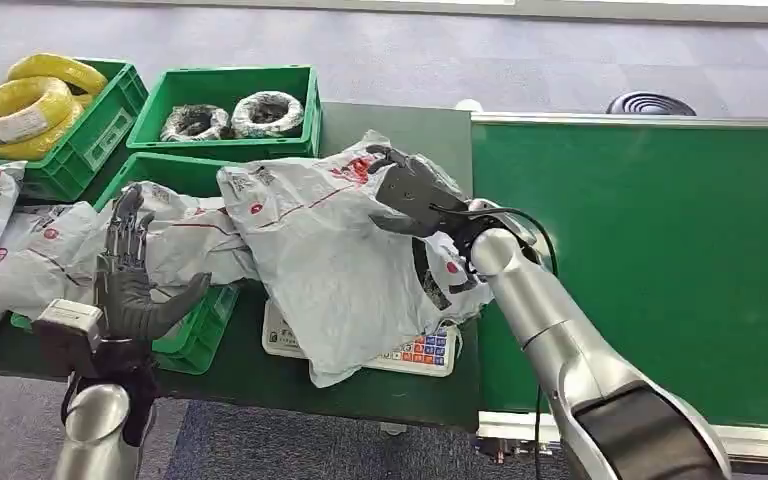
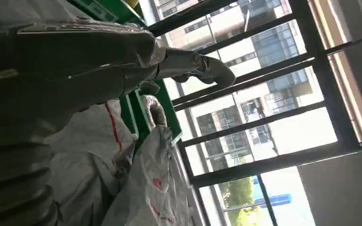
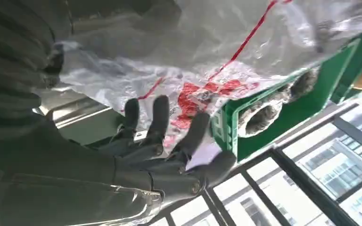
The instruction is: Moved the parcel from conveyor to table for the left to box.
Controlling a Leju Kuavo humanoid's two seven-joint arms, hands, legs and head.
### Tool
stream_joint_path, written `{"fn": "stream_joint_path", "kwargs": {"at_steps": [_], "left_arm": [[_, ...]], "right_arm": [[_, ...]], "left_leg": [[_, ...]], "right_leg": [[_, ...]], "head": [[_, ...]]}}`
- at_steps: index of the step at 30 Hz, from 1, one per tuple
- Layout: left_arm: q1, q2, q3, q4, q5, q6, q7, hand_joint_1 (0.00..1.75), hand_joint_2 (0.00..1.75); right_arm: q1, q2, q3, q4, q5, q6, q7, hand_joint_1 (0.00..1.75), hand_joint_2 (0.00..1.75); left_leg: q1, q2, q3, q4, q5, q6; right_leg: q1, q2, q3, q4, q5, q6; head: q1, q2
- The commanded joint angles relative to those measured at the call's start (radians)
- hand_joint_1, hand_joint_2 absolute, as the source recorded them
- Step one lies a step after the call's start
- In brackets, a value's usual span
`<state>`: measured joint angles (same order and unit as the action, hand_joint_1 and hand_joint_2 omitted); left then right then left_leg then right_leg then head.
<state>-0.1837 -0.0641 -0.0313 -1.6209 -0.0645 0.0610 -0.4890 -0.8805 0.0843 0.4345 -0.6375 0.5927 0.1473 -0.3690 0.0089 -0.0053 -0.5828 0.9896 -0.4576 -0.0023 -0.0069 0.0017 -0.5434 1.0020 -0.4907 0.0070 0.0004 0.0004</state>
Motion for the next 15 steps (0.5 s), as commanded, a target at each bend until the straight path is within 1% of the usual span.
{"fn": "stream_joint_path", "kwargs": {"at_steps": [1,2,3,4,6,7,9,10,11,13,14,15], "left_arm": [[-0.069,0.046,-0.053,0.072,-0.091,-0.065,0.086,0.00,1.75],[-0.082,0.048,-0.070,0.081,-0.105,-0.073,0.095,0.00,1.75],[-0.095,0.053,-0.090,0.092,-0.134,-0.075,0.107,0.00,1.75],[-0.125,0.051,-0.126,0.114,-0.168,-0.090,0.122,0.00,1.75],[-0.164,0.048,-0.175,0.154,-0.234,-0.089,0.158,0.00,1.75],[-0.201,0.048,-0.216,0.198,-0.287,-0.090,0.185,0.00,1.75],[-0.243,0.042,-0.254,0.256,-0.324,-0.085,0.205,0.00,1.75],[-0.281,0.038,-0.283,0.313,-0.351,-0.092,0.224,0.00,1.75],[-0.320,0.033,-0.309,0.371,-0.372,-0.097,0.242,0.00,1.75],[-0.376,0.027,-0.345,0.451,-0.397,-0.090,0.251,0.00,1.75],[-0.432,0.012,-0.375,0.521,-0.419,-0.084,0.261,0.00,1.75],[-0.463,0.000,-0.387,0.561,-0.423,-0.079,0.264,0.00,1.75]], "right_arm": [[0.123,-0.113,-0.129,-0.099,-0.098,-0.007,-0.082,0.00,1.75],[0.132,-0.123,-0.148,-0.110,-0.112,-0.008,-0.091,0.00,1.75],[0.144,-0.128,-0.170,-0.131,-0.131,-0.006,-0.100,0.00,1.75],[0.168,-0.134,-0.222,-0.174,-0.173,-0.020,-0.118,0.00,1.75],[0.195,-0.143,-0.273,-0.232,-0.214,-0.033,-0.123,0.00,1.75],[0.223,-0.146,-0.313,-0.289,-0.235,-0.059,-0.124,0.00,1.75],[0.252,-0.159,-0.334,-0.342,-0.243,-0.065,-0.118,0.00,1.75],[0.280,-0.177,-0.335,-0.380,-0.209,-0.114,-0.116,0.00,1.75],[0.309,-0.192,-0.336,-0.418,-0.185,-0.141,-0.110,0.00,1.75],[0.354,-0.209,-0.343,-0.478,-0.170,-0.163,-0.111,0.00,1.75],[0.411,-0.216,-0.362,-0.552,-0.181,-0.175,-0.117,0.00,1.75],[0.446,-0.215,-0.377,-0.597,-0.195,-0.177,-0.118,0.00,1.75]], "left_leg": [[0.000,-0.005,0.000,-0.001,0.001,0.000],[0.000,-0.005,0.000,0.000,0.001,0.000],[0.000,-0.007,0.000,-0.002,0.002,0.000],[0.000,-0.005,-0.001,0.000,0.001,0.000],[0.000,-0.008,-0.002,0.001,0.002,0.000],[0.000,-0.010,-0.003,0.000,0.003,0.000],[0.000,-0.014,-0.004,0.001,0.003,0.000],[-0.001,-0.013,-0.003,0.001,0.002,0.000],[0.000,-0.014,-0.003,0.000,0.003,0.001],[-0.001,-0.011,-0.002,0.001,0.001,0.000],[0.000,-0.015,-0.002,0.000,0.003,0.000],[0.000,-0.016,-0.003,0.001,0.003,0.000]], "right_leg": [[0.001,-0.006,0.003,-0.002,0.000,0.000],[0.000,-0.005,0.002,-0.001,-0.001,0.000],[0.000,-0.008,0.003,-0.003,0.000,0.000],[0.000,-0.006,0.002,-0.001,0.000,0.000],[0.000,-0.009,0.000,-0.001,-0.001,0.000],[0.000,-0.011,0.001,-0.002,0.000,0.000],[0.000,-0.014,0.001,-0.002,0.000,0.000],[-0.001,-0.011,0.000,-0.001,0.000,0.000],[0.000,-0.013,0.002,-0.002,0.000,0.000],[-0.001,-0.010,0.002,-0.001,0.000,0.001],[0.000,-0.014,0.002,-0.003,0.000,0.001],[0.000,-0.015,0.003,-0.002,0.000,0.001]], "head": [[0.000,0.000],[0.000,0.000],[0.000,0.000],[0.000,0.000],[0.000,0.000],[0.000,0.000],[0.000,0.000],[0.000,0.000],[0.000,0.000],[0.000,0.000],[0.000,0.000],[0.000,0.000]]}}
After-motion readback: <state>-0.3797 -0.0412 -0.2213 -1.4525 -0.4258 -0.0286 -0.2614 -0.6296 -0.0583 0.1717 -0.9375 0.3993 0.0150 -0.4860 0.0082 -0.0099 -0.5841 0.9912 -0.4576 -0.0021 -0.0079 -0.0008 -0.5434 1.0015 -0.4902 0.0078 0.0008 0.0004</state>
